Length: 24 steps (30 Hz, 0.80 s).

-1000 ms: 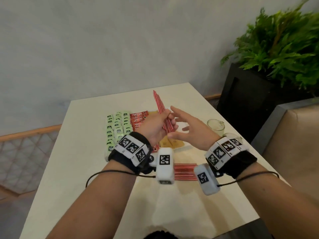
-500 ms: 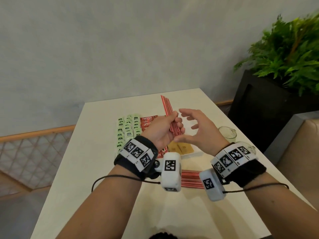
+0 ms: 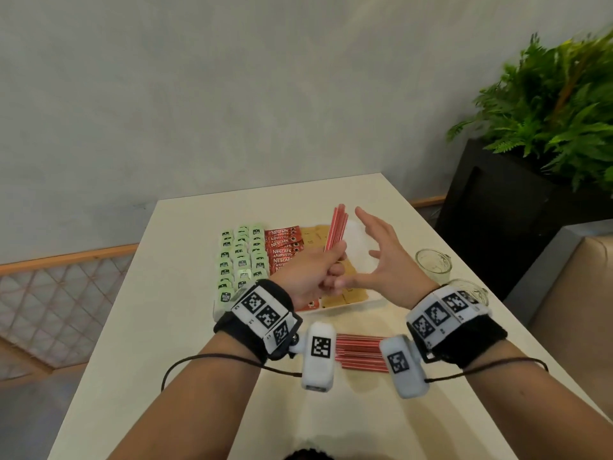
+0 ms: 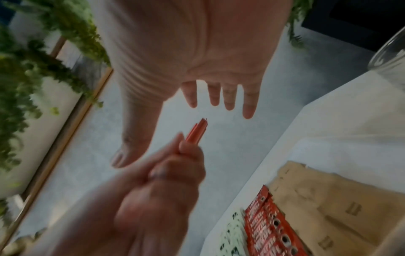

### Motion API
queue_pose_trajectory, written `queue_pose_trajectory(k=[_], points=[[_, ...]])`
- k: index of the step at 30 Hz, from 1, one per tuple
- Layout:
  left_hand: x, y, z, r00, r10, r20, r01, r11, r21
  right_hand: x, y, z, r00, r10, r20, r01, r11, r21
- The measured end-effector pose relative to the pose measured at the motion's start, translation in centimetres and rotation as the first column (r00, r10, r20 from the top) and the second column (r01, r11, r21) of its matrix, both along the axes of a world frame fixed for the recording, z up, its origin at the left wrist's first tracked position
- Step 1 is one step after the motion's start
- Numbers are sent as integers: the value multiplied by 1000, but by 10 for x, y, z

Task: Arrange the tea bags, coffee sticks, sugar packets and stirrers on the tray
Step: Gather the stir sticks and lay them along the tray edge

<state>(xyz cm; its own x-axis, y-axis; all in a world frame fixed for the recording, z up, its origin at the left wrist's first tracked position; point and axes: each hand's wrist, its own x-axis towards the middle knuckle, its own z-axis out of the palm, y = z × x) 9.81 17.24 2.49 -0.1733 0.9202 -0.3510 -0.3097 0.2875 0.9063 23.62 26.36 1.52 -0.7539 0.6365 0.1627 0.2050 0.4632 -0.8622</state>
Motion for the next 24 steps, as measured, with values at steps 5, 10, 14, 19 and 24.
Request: queue_pose_trajectory(k=[5, 10, 14, 19, 24], points=[[-1, -11, -9, 951, -299, -79, 294, 953, -65, 2, 23, 16, 986, -130, -99, 111, 978, -178], [2, -10, -12, 948, -313, -51, 310, 949, -62, -3, 22, 11, 989, -41, -140, -28, 888, -458], [1, -10, -13, 948, -313, -62, 309, 948, -73, -2, 20, 10, 989, -7, -146, -71, 848, -525], [-5, -11, -15, 870, -373, -322, 347, 928, -136, 1, 29, 11, 995, -95, -35, 78, 940, -331], [5, -6, -3, 498, -391, -774, 344, 908, -237, -1, 19, 5, 965, -17, 261, -6, 996, 88]])
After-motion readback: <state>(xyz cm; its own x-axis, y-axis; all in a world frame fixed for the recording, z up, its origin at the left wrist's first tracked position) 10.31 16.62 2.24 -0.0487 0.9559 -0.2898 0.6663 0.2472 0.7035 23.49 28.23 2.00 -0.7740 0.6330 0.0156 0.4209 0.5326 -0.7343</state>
